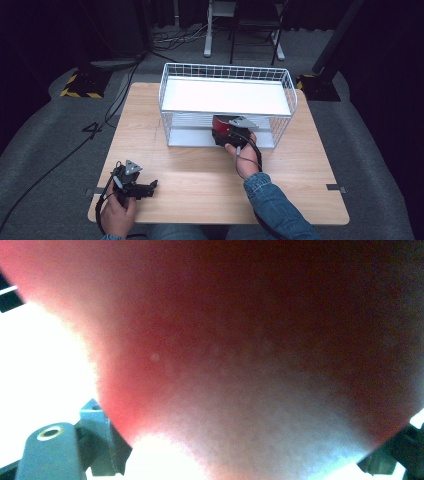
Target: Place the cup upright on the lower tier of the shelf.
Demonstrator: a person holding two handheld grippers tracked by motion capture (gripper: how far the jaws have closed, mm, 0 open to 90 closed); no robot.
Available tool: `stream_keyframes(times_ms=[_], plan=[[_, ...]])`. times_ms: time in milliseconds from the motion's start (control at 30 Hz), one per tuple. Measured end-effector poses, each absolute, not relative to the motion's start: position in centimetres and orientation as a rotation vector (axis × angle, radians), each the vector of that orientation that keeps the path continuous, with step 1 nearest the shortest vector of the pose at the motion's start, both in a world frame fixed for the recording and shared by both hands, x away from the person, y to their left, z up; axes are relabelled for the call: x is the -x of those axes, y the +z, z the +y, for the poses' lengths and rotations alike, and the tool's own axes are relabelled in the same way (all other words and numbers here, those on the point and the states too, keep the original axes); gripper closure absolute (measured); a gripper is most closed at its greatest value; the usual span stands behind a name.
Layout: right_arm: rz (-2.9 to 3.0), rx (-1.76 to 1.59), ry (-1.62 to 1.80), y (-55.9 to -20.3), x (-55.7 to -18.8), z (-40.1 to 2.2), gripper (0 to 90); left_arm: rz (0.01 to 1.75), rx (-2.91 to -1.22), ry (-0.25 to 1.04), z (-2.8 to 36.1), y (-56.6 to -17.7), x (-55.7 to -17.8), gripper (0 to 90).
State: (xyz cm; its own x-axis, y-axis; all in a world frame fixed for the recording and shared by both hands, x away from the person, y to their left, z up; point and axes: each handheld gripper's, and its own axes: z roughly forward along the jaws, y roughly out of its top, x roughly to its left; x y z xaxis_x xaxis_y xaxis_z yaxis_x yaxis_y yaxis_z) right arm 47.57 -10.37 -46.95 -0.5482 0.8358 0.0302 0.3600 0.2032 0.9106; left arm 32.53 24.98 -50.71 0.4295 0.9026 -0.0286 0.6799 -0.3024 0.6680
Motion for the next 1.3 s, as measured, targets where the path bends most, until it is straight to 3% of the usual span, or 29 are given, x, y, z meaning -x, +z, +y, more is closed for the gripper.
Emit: stream_keyframes(times_ms=[1300], plan=[[1.998, -1.098, 1.251, -48.4, -49.4, -9.5, 15.9, 1.329, -2.078, 0.475, 25.0, -50.7, -32.5, 0.0]])
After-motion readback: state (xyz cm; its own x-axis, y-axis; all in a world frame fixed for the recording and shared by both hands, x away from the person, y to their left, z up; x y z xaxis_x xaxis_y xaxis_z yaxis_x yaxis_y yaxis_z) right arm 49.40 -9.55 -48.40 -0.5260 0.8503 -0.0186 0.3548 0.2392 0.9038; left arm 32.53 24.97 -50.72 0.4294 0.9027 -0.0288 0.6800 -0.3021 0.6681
